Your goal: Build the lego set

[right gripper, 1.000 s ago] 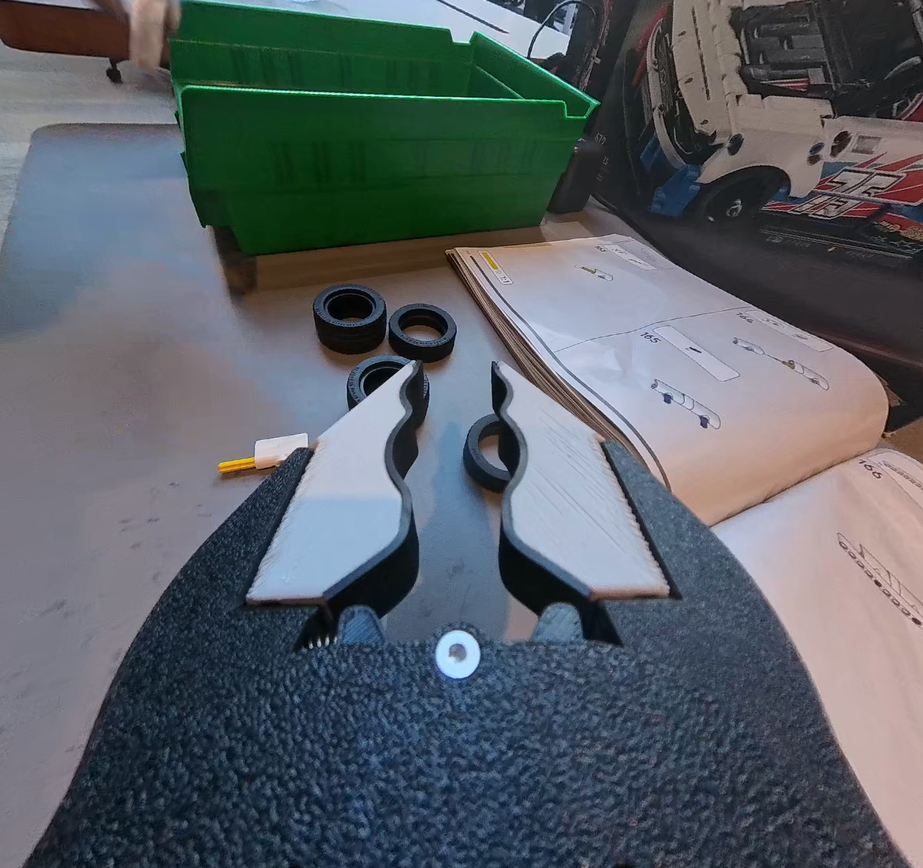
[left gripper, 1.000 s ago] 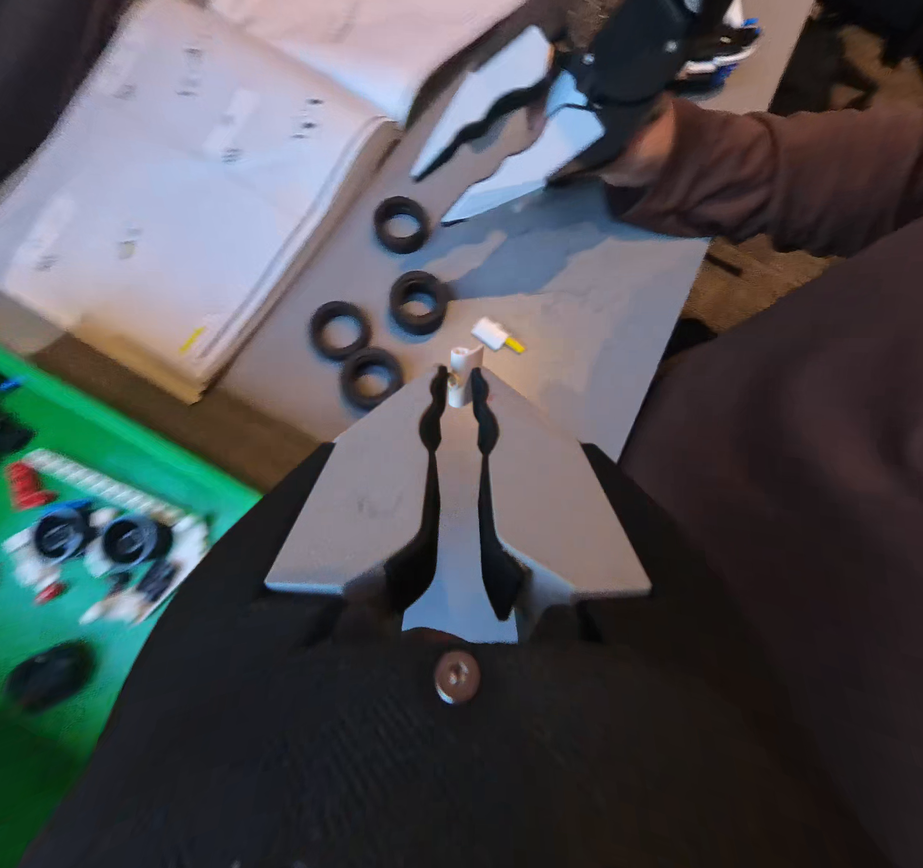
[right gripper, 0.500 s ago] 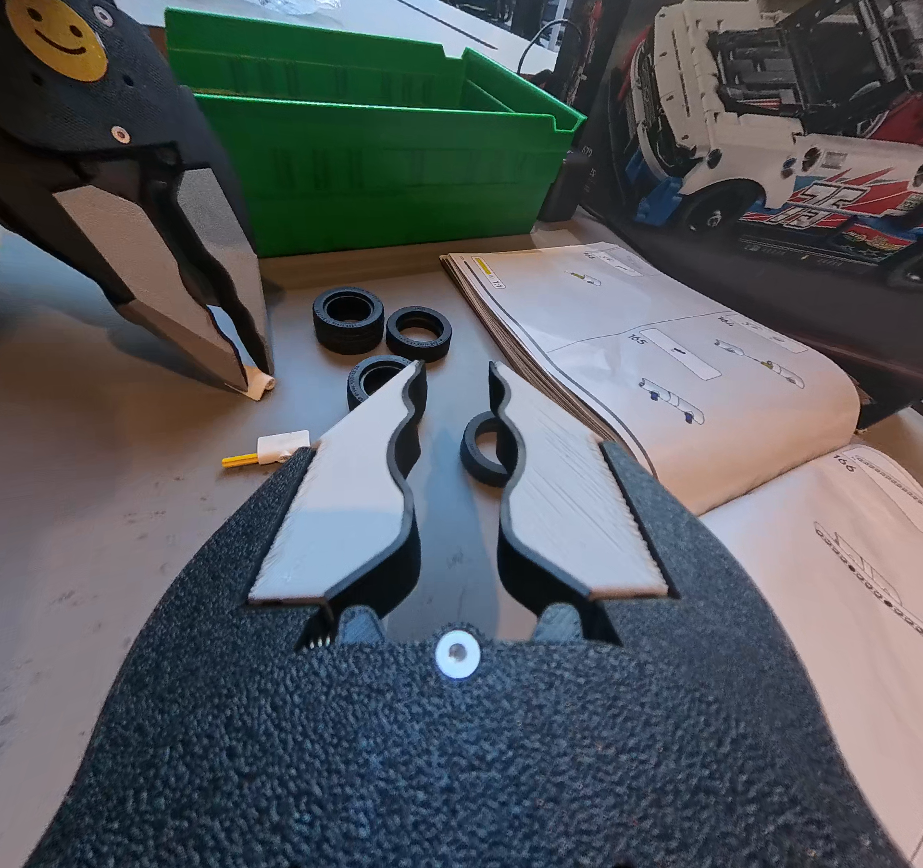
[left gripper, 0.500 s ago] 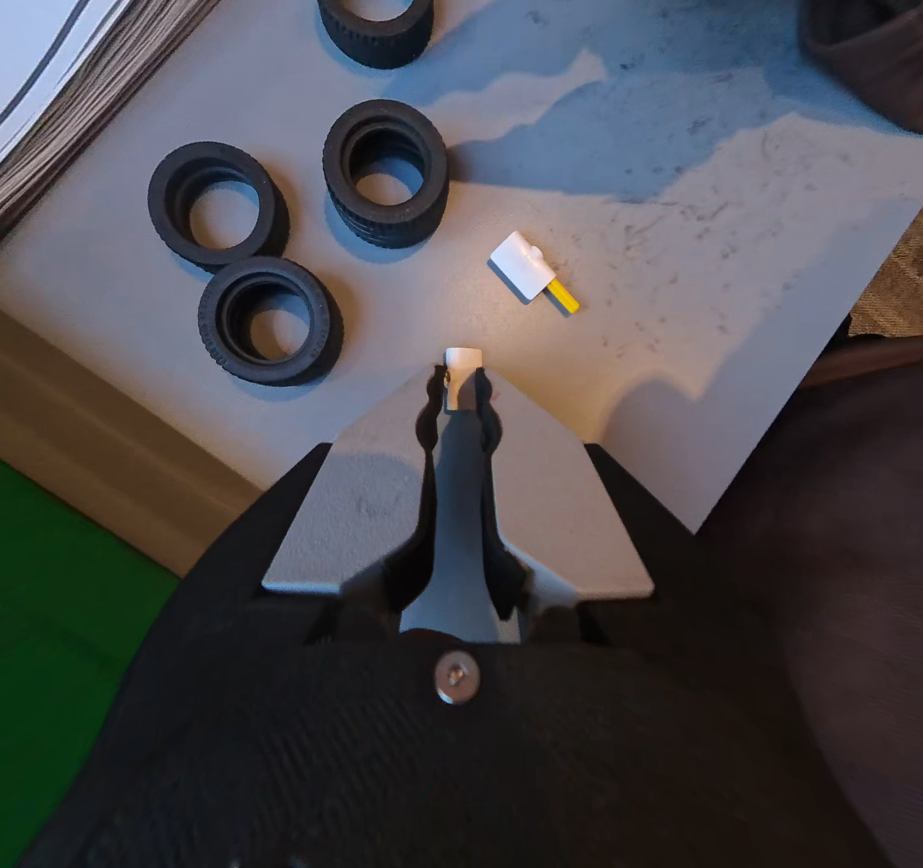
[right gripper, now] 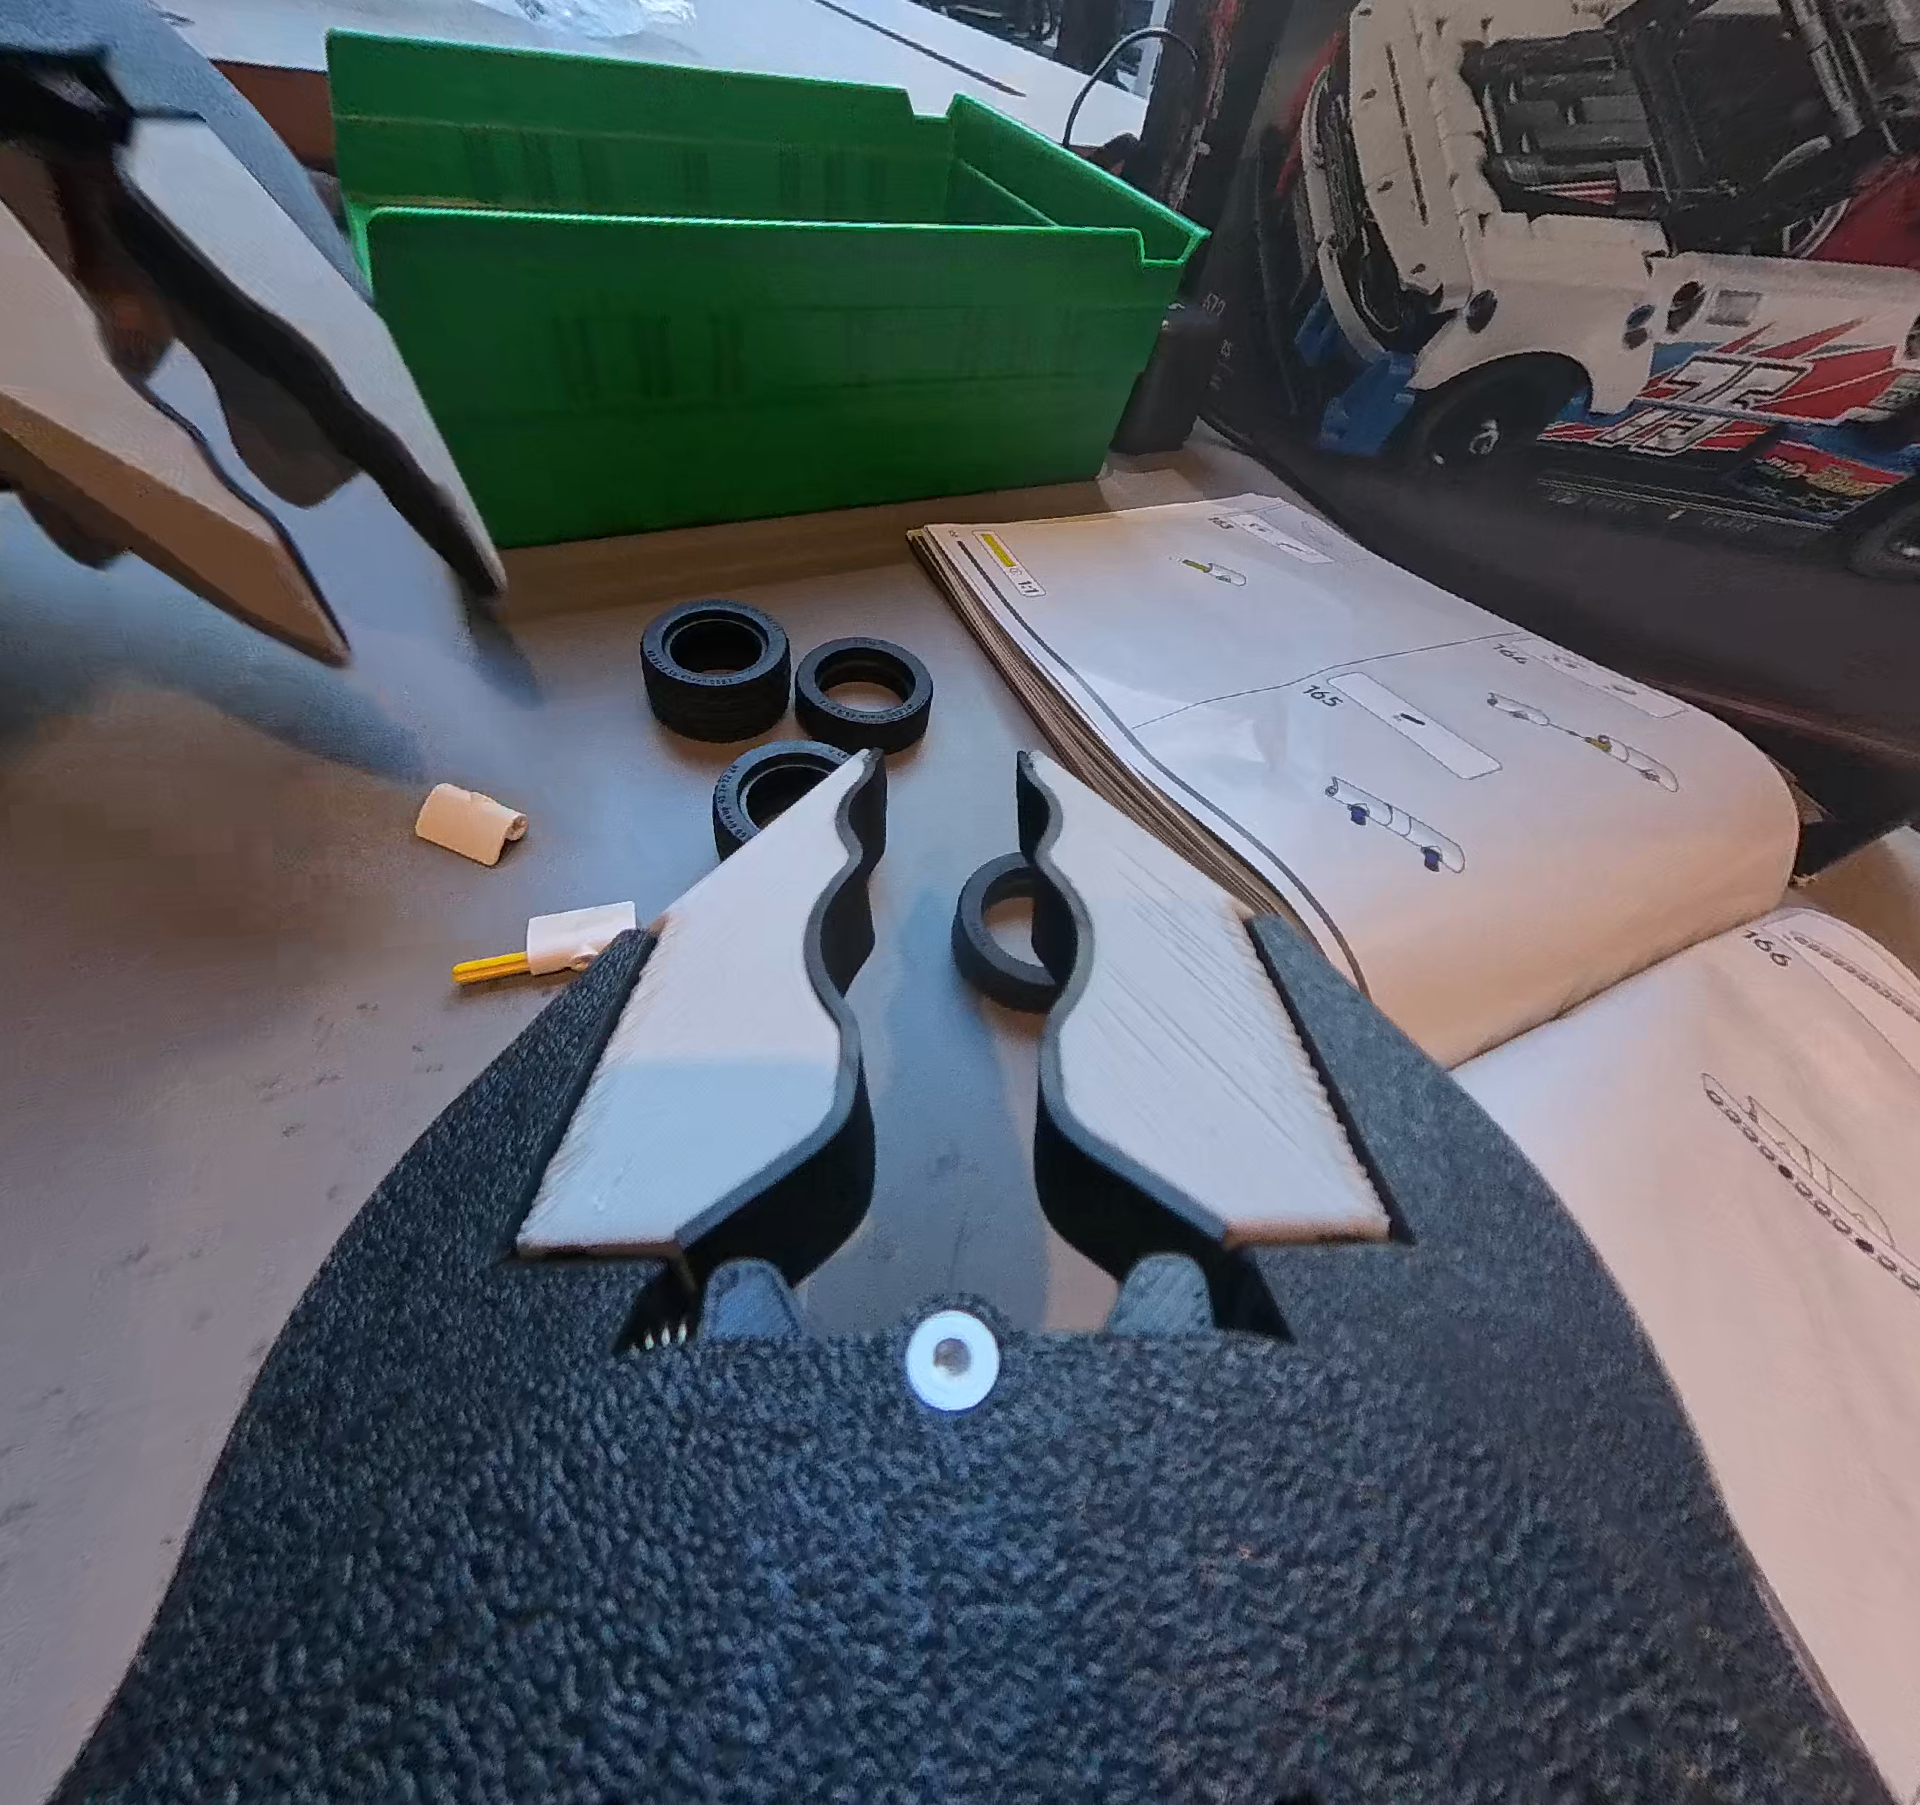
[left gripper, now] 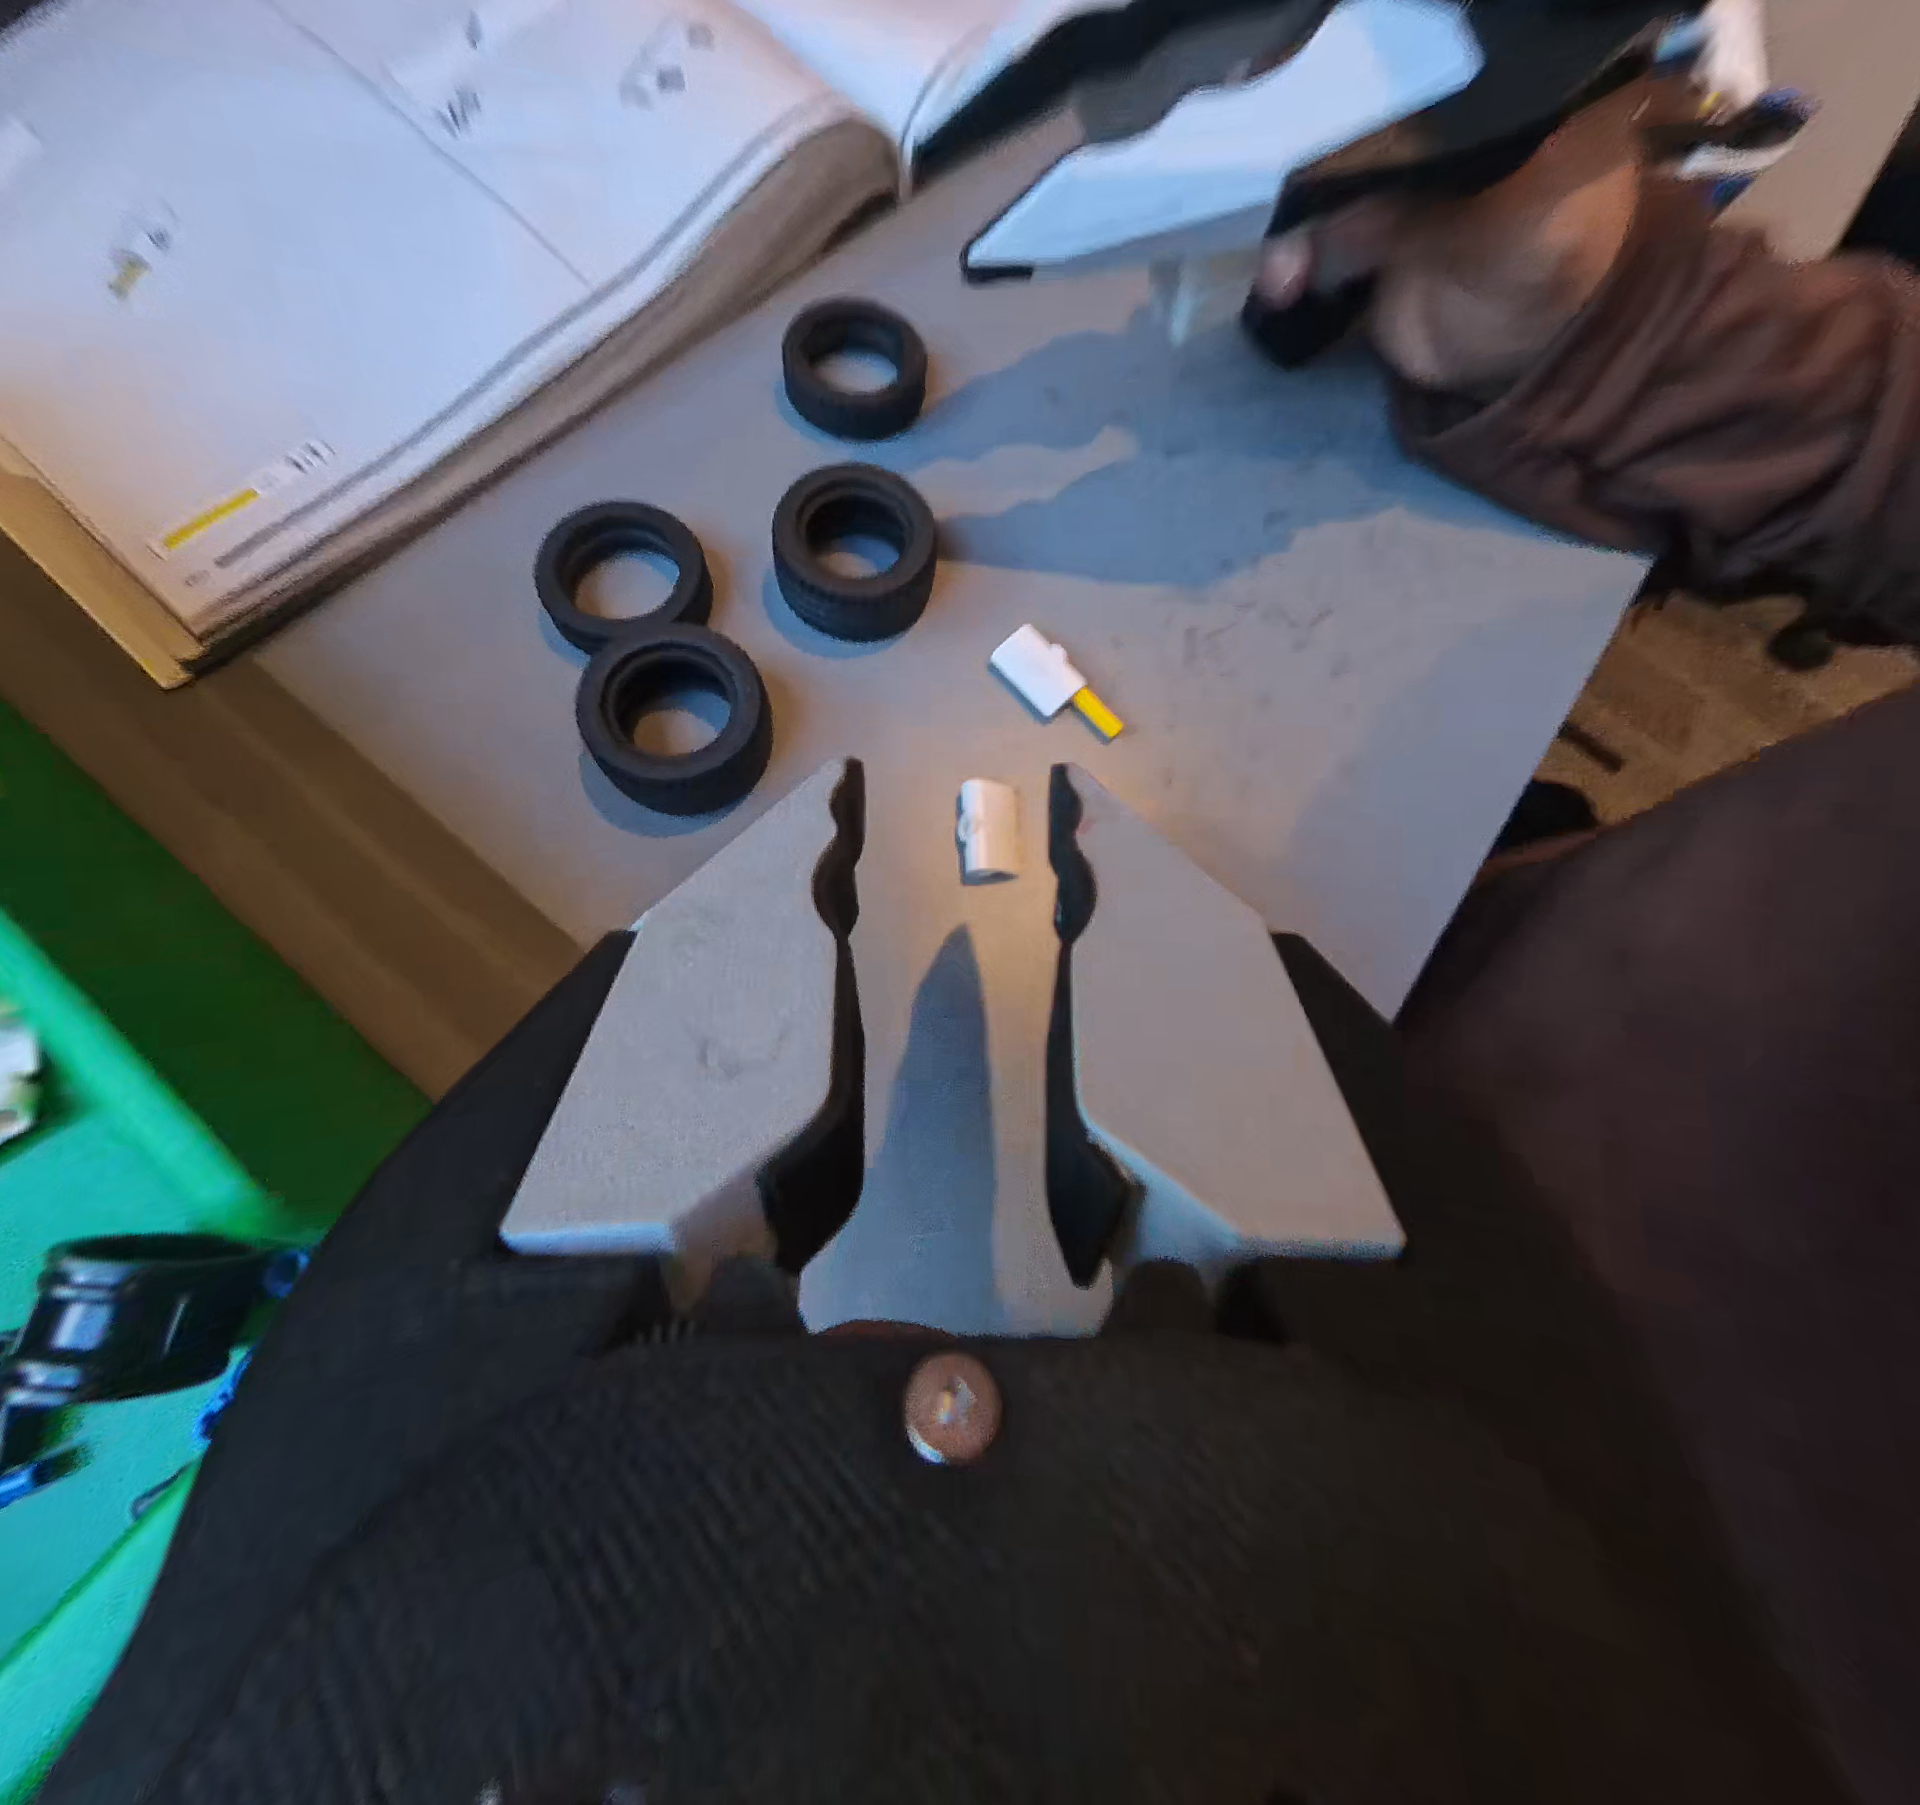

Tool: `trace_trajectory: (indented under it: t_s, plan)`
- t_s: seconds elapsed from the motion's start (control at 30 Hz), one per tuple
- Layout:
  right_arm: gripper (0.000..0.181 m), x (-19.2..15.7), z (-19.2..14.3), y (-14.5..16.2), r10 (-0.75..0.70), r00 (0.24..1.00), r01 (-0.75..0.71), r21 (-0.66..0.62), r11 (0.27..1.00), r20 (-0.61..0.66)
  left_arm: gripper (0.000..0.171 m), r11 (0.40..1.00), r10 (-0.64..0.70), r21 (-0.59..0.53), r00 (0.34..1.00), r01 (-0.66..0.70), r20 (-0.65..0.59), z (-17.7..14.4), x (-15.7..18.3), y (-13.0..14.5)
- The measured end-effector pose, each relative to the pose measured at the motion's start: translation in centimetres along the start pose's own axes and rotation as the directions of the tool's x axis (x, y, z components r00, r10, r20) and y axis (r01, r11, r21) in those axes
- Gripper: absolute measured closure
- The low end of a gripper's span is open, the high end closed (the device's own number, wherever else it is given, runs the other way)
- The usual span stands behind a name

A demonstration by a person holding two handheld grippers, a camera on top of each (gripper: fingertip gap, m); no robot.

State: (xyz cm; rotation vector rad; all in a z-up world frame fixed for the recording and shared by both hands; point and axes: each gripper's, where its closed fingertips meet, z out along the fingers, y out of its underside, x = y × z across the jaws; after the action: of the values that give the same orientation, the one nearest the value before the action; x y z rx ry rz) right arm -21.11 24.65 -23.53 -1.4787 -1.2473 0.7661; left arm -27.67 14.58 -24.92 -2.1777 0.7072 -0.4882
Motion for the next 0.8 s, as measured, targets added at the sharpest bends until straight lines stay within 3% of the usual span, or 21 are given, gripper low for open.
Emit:
trace_trajectory:
  t_s: [0.1, 0.17, 0.27, 0.37, 0.43, 0.57, 0.8]
  plan:
    - [0.157, 0.1, 0.0, 0.0, 0.01, 1.0, -0.01, 0.001, 1.0, 0.001, 0.14, 0.992, 0.05, 0.112, 0.998, -0.052, 0.027, -3.1, -0.2, -2.1]
    - [0.157, 0.2, 0.0, 0.0, 0.018, 1.0, -0.018, 0.004, 1.0, 0.005, 0.147, 0.988, 0.105, 0.105, 0.988, -0.117, 0.115, -5.8, -2.7, -3.1]
    - [0.157, 0.1, 0.1, -0.1, 0.02, 1.0, -0.021, 0.006, 1.0, 0.017, 0.149, 0.993, 0.113, -0.057, 0.965, -0.102, 0.237, -10.2, -9.4, -2.5]
    - [0.157, -0.4, 0.2, -0.2, 0.01, 1.0, -0.01, 0.01, 1.0, 0.03, 0.152, 0.952, 0.072, -0.303, 0.943, 0.031, 0.325, -13.3, -16.7, 1.3]
    - [0.157, -0.6, 0.3, -0.2, -0.003, 1.0, 0.003, 0.007, 1.0, 0.031, 0.153, 0.897, 0.033, -0.426, 0.943, 0.118, 0.332, -13.7, -19.4, 4.1]
    - [0.157, -0.6, 0.1, -0.1, -0.017, 1.0, 0.017, 0.004, 1.0, 0.021, 0.155, 0.794, -0.003, -0.581, 0.956, 0.181, 0.294, -12.6, -20.9, 7.8]
    - [0.156, -0.7, -0.2, -0.3, -0.007, 1.0, 0.007, 0.018, 1.0, 0.027, 0.152, 0.63, 0.195, -0.776, 0.971, -0.015, 0.139, -11.5, -21.3, 10.7]
